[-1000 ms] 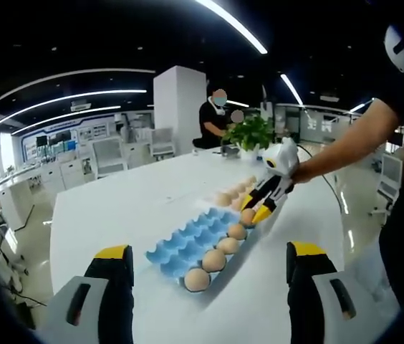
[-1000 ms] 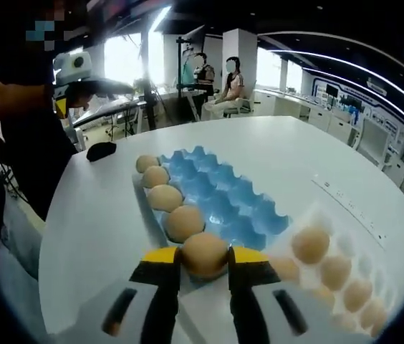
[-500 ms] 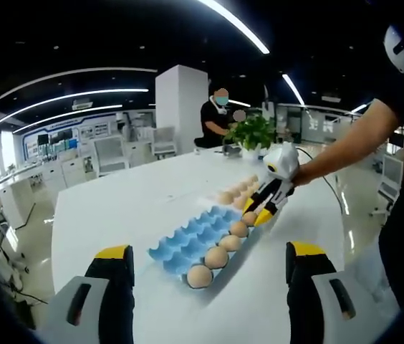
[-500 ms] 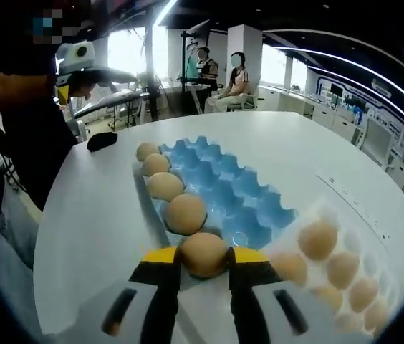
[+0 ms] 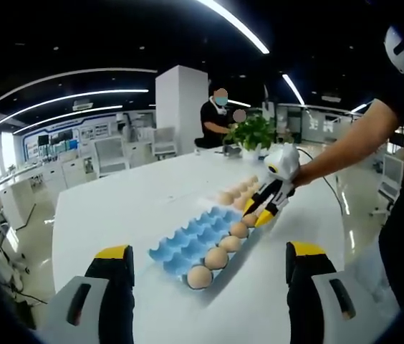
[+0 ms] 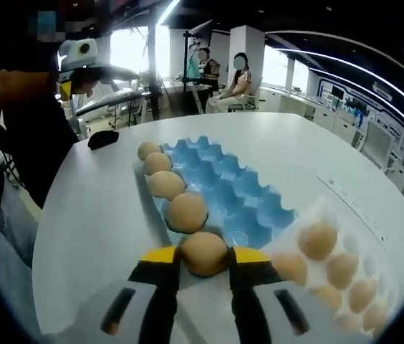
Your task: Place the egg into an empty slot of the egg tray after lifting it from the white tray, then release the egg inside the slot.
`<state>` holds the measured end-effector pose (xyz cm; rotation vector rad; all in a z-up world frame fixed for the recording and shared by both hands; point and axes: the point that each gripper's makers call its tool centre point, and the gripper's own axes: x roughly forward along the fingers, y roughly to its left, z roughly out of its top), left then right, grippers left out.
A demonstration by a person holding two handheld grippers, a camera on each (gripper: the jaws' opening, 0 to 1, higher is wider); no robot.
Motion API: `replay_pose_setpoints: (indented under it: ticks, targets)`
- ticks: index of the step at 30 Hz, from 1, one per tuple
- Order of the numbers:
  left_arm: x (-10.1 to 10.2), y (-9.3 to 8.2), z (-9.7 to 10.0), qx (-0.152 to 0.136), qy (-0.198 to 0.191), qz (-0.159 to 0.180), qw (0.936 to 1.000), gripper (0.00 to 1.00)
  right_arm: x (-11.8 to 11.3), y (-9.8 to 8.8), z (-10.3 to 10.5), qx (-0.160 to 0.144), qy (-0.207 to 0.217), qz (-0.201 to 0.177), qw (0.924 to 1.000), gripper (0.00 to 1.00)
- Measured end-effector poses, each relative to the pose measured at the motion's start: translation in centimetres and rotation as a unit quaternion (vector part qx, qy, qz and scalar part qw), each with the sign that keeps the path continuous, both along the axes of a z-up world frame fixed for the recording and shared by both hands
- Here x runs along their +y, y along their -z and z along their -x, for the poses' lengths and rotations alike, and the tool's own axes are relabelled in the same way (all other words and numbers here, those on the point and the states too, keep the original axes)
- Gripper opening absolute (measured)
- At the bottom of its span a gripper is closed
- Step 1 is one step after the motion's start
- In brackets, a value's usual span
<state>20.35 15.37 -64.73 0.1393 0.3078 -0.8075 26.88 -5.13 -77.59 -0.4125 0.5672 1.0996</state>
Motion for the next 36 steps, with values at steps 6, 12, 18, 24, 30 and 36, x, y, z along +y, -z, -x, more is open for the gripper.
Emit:
replay_pose_setpoints:
  ticks: [6,12,18,24,30,36]
  targets:
    - [-0.1,0.1,0.0,0.000,0.002,0.000,1.0000,0.90,-0.2,-0.3,0.1,-0.002,0.003,-0.004,1.0000,0.32]
    - [-0.2,0.1,-0.1,-0.002,0.004,0.002,1.0000,0.90,-0.3,-1.4,0.3,-0.004,0.005,-0.019,0.9998,0.33]
    - [-0.7,0.0,-0.2,-0.004,0.009,0.003,0.9999,0.90,-1.5,-1.9,0.0,-0.010,0.013,-0.017,0.9997,0.33]
    - [-1.2,-0.3,-0.4,-0.007,0.014,0.005,0.9999,0.90,-3.1,-2.3,-0.3,-0.014,0.027,-0.011,0.9995,0.32]
    - [-1.7,-0.5,-0.6,-0.007,0.018,0.005,0.9998,0.90,-3.8,-2.2,-0.5,-0.013,0.035,-0.008,0.9993,0.32]
    - [-1.9,-0.5,-0.8,-0.006,0.019,0.005,0.9998,0.90,-4.1,-2.3,-0.9,-0.015,0.037,-0.005,0.9992,0.32]
